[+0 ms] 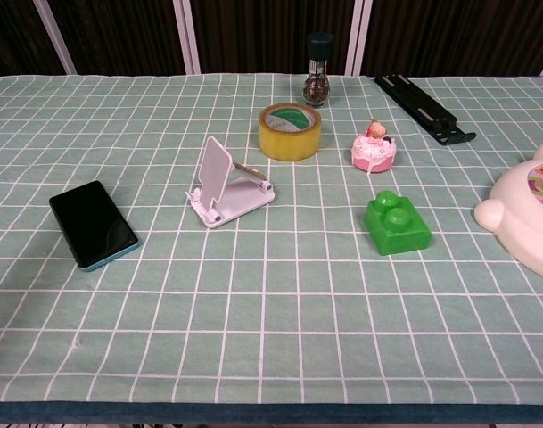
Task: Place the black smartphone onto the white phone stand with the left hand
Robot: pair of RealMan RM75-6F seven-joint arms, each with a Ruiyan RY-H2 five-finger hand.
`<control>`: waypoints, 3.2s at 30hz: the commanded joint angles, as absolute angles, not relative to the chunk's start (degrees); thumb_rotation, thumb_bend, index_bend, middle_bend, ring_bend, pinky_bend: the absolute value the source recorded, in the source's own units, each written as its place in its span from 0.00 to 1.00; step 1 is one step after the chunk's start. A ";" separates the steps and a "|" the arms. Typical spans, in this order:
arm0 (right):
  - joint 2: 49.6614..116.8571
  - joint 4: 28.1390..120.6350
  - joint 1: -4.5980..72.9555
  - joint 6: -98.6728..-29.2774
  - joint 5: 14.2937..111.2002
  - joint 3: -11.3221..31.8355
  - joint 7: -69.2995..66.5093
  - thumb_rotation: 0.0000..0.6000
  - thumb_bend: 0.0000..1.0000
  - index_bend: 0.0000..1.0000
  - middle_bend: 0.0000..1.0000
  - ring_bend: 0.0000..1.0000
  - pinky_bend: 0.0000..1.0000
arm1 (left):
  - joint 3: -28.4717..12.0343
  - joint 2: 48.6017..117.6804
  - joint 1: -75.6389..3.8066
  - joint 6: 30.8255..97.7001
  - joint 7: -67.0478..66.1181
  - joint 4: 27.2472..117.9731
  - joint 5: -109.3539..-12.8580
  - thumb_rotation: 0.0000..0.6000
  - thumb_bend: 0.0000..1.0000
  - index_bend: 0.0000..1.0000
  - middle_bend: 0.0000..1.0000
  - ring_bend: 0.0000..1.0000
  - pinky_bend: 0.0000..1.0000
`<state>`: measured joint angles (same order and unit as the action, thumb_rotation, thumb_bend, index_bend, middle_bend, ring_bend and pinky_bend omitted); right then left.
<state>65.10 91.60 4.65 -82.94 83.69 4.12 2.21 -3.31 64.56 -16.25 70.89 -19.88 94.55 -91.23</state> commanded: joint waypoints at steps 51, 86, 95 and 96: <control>65.03 92.28 4.87 -82.50 82.72 4.41 2.74 1.00 0.36 0.06 0.00 0.00 0.15 | -1.97 78.46 -40.76 45.06 -46.21 85.85 -65.86 1.00 0.13 0.23 0.21 0.00 0.00; 65.05 92.29 4.85 -82.59 82.73 4.39 2.73 1.00 0.36 0.06 0.00 0.00 0.15 | 1.62 80.75 -41.85 48.05 -42.18 83.77 -67.13 1.00 0.20 0.51 0.53 0.06 0.00; 65.02 92.32 4.83 -82.63 82.79 4.35 2.79 1.00 0.36 0.06 0.00 0.00 0.15 | 2.05 80.33 -41.12 49.52 -38.60 83.34 -69.69 1.00 0.27 0.55 0.57 0.09 0.00; 65.04 92.30 4.84 -82.62 82.78 4.35 2.81 1.00 0.36 0.06 0.00 0.00 0.15 | 2.02 80.21 -41.04 49.76 -38.16 83.41 -69.97 1.00 0.28 0.56 0.57 0.09 0.00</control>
<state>65.04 92.30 4.84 -82.62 82.78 4.35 2.81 2.01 80.34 -41.15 49.53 -38.46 83.39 -69.76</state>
